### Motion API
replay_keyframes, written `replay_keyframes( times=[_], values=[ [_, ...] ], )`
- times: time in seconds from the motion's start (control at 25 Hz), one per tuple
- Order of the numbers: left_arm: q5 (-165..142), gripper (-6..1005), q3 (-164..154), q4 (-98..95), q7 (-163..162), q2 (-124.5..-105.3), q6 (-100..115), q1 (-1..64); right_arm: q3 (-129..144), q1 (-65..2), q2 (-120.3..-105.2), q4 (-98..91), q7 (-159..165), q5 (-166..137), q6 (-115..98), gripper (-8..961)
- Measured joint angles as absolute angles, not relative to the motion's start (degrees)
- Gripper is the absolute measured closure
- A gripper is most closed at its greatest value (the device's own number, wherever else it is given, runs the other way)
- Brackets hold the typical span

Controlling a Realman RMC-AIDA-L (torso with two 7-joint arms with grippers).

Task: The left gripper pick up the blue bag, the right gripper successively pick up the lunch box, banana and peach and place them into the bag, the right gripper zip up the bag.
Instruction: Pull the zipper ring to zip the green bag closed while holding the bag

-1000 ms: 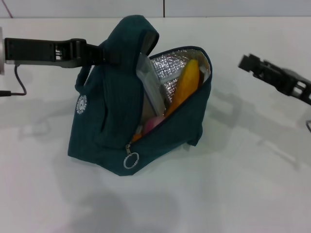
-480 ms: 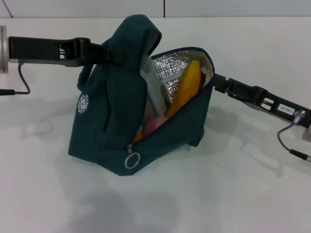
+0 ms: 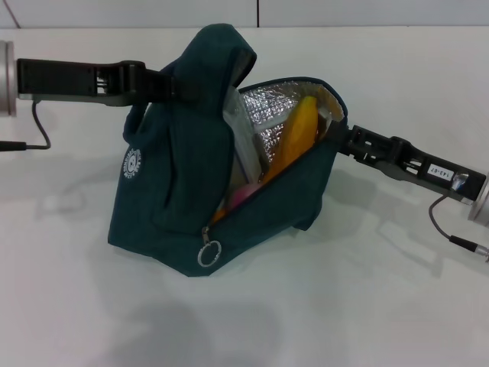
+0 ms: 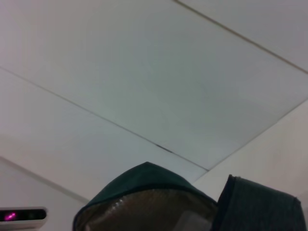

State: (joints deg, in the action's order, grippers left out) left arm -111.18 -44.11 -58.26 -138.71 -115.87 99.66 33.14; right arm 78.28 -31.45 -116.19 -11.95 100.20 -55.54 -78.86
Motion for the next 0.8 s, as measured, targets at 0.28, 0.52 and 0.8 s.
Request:
replay_keyframes(
  times=[0.28,0.52,0.8],
  values=[
    [-111.18,951,-44.13,-57.24,-138.52,-116.01,99.66,34.16,79.03,-32.29,-116.18,-12.37,100.27,-55.42,-76.98,226],
    [-111.18,951,-44.12,-56.82,-138.39,-115.86,99.66,34.27,82.38,-32.91,-116.19,-14.79,97.35,-55.46,-77.37,263],
    [-111.18,951,-44.21,-56.82,-137.82,-115.93,99.66,34.48,83.32,-32.98,-116.19,-15.95,97.09,-55.45,-76.86,475]
  ],
)
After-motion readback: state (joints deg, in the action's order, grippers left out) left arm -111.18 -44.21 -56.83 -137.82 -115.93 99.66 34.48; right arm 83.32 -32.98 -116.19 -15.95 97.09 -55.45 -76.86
